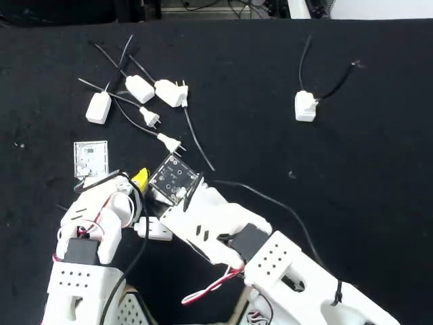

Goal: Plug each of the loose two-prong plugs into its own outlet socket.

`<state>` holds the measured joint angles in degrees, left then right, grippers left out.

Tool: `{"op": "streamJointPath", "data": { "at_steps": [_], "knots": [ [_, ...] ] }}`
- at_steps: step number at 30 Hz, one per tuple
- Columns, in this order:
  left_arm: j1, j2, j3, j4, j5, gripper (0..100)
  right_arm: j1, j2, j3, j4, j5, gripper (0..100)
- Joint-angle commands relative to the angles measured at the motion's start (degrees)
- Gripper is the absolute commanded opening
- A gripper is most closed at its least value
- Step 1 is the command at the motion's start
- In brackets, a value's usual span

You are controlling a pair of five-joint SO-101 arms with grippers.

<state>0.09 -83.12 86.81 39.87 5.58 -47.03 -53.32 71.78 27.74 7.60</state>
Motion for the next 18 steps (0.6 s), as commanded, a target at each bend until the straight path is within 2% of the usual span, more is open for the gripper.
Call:
{"op": "streamJointPath", "data": {
  "at_steps": [1, 18],
  "knots": [
    [0.6, 0.2, 0.0, -0.4, -0.7, 20, -0.4, -3.0, -2.1, -0.1, -0.5, 1.0],
    [0.6, 0.7, 0.2, -0.1, -0.8, 20, 2.3, -3.0, -2.1, 0.0, -0.5, 1.0]
  ]
}}
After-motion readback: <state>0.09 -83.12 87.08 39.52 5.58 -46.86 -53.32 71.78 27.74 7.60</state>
